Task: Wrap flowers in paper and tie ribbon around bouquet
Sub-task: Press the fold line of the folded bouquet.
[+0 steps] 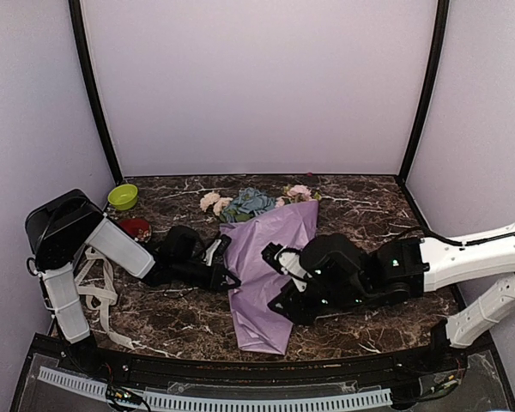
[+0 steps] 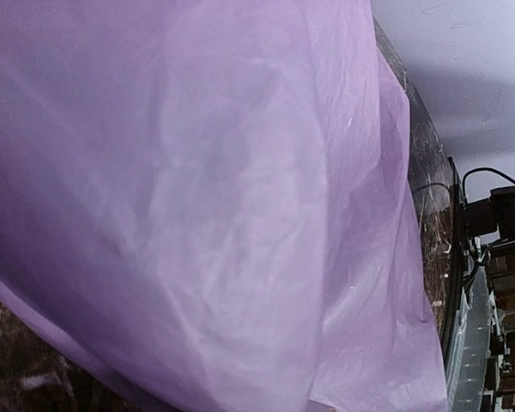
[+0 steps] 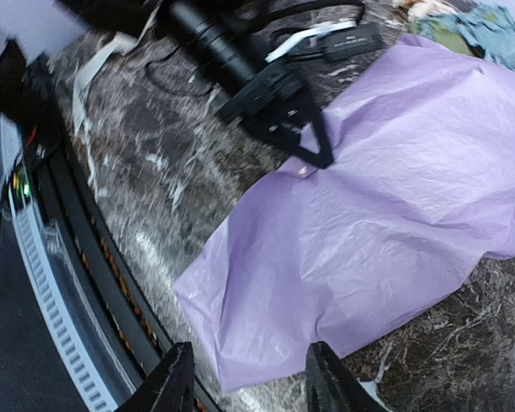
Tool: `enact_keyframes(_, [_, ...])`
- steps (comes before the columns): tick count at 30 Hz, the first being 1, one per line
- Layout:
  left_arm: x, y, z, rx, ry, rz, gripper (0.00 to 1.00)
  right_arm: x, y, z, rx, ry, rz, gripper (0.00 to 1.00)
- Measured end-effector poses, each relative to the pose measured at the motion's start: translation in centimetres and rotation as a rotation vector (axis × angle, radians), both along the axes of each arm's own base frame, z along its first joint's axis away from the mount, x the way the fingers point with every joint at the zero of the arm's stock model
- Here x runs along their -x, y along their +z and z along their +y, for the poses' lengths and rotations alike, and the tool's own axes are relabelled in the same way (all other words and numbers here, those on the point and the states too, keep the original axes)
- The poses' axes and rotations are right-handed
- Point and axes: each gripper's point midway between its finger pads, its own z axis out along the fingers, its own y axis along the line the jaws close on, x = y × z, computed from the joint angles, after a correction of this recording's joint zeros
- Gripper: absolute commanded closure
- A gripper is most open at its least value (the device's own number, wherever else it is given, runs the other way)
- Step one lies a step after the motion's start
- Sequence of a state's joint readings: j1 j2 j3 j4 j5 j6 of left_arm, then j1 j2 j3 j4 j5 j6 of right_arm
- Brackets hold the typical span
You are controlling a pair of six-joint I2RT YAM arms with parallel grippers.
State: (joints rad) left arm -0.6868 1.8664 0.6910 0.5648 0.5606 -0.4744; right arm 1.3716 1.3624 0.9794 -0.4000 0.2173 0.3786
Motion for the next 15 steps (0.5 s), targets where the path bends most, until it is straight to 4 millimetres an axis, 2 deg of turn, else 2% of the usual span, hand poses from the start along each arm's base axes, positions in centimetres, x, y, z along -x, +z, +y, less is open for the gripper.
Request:
enact_keyframes(2, [0.0,0.0,0.1,0.008,0.001,-0.005,1.0,-1.7,0.3,0.4,-0.053,-0.038,0.014,0.66])
enact_keyframes(4, [-0.1,0.0,0.1,0.012,0.001,-0.01,1.0,-3.1,-0.6,1.2,-0.063,-0.073,0.023,0.76])
enact_keyframes(8, [-0.1,0.0,0.3,0.019,0.004,-0.014,1.0,-3.0,-5.9,3.7,0.04,-0.046,0.059,0.99])
enact_keyframes(13, [-0.1,-0.1,0.3,0.027,-0.001,-0.012,1.0,-1.0,-12.3,5.3,0.166,0.029,0.13,1.0])
enact_keyframes(15, [-0.1,-0.1,0.3,0.03,-0.002,-0.012,1.0,0.1,-13.9,5.6,0.206,0.068,0.133,1.0])
